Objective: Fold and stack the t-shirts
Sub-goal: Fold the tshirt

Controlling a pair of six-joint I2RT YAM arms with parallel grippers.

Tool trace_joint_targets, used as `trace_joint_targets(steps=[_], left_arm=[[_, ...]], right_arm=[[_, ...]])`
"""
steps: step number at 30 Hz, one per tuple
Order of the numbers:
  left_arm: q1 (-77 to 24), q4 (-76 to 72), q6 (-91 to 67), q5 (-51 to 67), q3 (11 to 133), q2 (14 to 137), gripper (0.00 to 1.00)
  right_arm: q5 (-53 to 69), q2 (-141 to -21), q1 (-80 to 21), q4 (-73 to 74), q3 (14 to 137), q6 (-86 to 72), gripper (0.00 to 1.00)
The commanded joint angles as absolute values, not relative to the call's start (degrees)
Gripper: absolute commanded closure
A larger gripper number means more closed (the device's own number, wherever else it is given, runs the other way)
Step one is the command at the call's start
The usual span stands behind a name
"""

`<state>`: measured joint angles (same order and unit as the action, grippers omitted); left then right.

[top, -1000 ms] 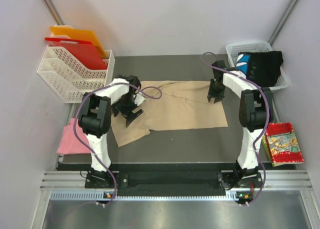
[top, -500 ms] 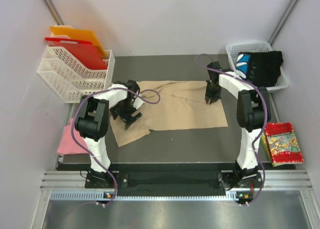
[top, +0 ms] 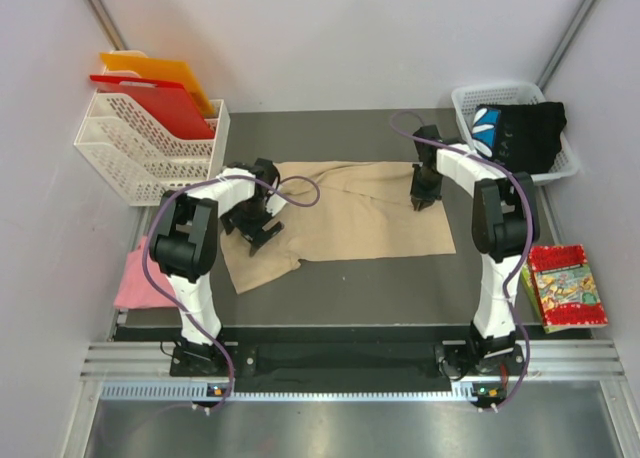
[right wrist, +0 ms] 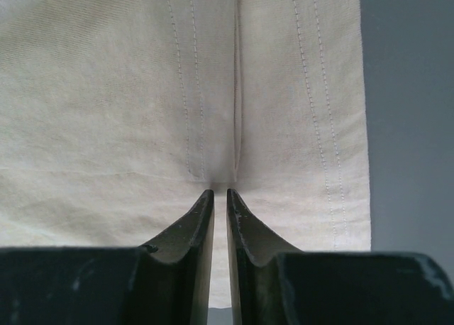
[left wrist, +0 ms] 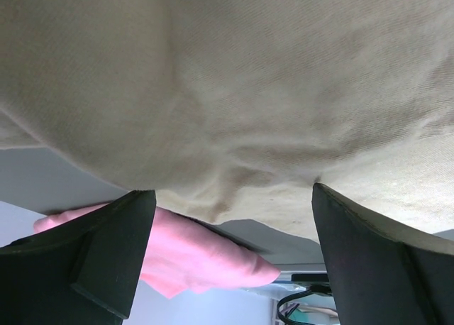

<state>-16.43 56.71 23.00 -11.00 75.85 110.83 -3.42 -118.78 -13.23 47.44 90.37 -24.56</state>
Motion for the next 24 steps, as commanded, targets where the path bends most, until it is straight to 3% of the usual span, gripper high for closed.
trace_joint_targets(steps=[1,3,5,10,15,22,24], left_arm=[[-16.35,57.48,23.73,-11.43,78.74,109.16,0.05],[-16.35,58.44,23.82,-11.25,80.85,109.42,0.05],[-16.35,58.97,23.64,-10.55,82.61,109.77,0.05],[-16.7,59.68,22.94,-9.41,83.85,110.39,0.05],[-16.96,58.28,22.68,-9.58,81.57,110.66,0.05],[-16.96,56.16,22.15,-9.67,78.14,111.36,0.05],[-16.96,55.29,22.24,-9.75,77.17,111.27,0.05]], right_arm=[[-4.48,-119.18,-13.8,47.9,92.72,-24.35,0.84],[-5.01,-119.09,-13.8,48.25,93.43,-24.08,0.78],[-5.36,-119.44,-13.62,48.34,94.39,-23.73,0.64],[-5.27,-121.55,-13.45,49.04,96.85,-23.29,0.6],[-5.27,-123.31,-13.27,49.31,99.14,-23.38,0.66],[-5.8,-123.57,-13.18,49.3,98.88,-23.38,0.87],[-6.06,-123.22,-13.1,49.57,98.61,-23.12,0.88]])
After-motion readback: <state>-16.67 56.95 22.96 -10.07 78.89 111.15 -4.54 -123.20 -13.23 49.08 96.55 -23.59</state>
